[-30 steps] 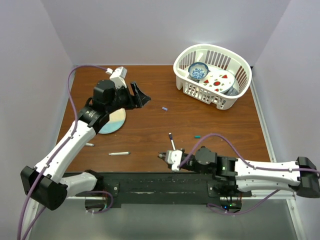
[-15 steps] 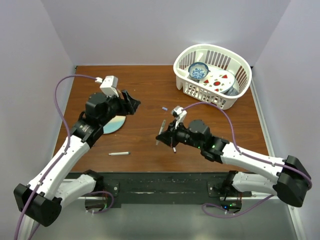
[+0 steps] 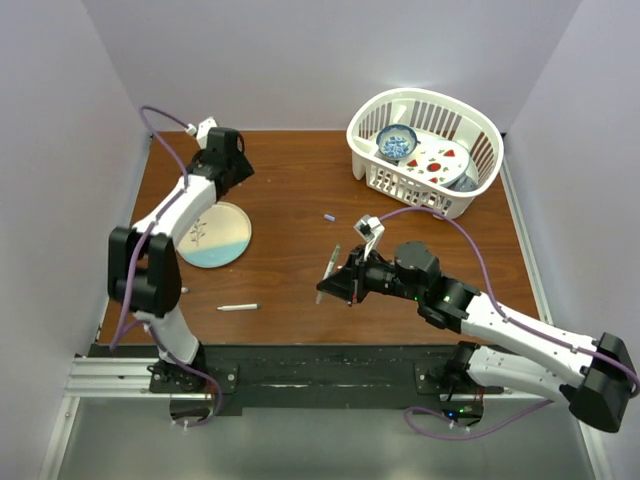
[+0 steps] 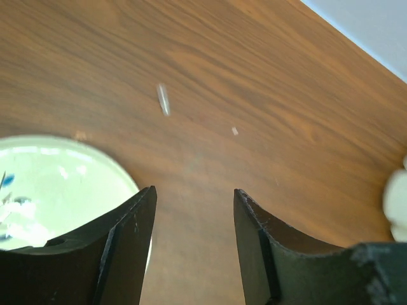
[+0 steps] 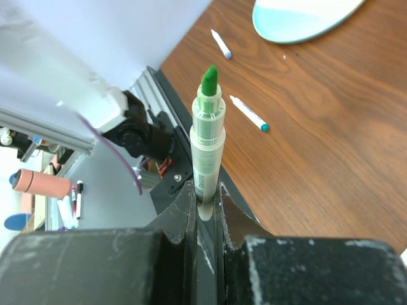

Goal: Insert the pens into the pen caps

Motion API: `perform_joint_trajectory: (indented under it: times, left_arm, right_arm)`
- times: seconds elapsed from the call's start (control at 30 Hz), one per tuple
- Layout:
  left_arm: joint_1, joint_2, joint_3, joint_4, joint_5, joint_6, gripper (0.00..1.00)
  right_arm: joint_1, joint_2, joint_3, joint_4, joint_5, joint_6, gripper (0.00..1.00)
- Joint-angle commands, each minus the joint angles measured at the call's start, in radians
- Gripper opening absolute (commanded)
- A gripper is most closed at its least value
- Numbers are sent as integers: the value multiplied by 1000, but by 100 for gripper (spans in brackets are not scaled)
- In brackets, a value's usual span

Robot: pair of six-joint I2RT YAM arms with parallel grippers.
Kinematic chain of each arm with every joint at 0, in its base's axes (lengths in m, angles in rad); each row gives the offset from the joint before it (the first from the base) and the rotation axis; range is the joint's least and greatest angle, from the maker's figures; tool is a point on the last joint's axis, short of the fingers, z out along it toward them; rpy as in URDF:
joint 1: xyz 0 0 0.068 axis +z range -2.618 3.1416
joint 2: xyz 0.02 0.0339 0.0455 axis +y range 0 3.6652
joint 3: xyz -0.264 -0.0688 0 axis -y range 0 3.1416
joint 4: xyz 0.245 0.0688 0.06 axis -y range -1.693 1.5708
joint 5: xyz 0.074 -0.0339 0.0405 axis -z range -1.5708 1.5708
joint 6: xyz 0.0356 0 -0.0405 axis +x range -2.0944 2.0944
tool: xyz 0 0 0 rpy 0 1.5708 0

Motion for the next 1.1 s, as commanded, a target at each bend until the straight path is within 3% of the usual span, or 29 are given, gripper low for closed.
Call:
perform_joint_trajectory:
  times: [0.0, 0.23, 0.43, 0.77, 1.07]
  left_arm:
    - [54, 147, 189, -43, -49, -31, 56]
    - [92, 408, 404, -59, -46, 23, 54]
    - [100, 519, 476, -53, -39, 38, 52]
    - [101, 597, 504, -62, -59, 54, 48]
    - [101, 605, 480, -59, -54, 75, 37]
  right_arm:
    - [1, -71, 24, -57, 44, -41, 0]
    - [0, -109, 33, -87, 93, -109, 0]
    - [0, -100, 45, -94, 127, -150, 0]
    - [0, -96, 36, -83, 145, -196, 0]
    - [0, -100, 36, -84, 150, -212, 0]
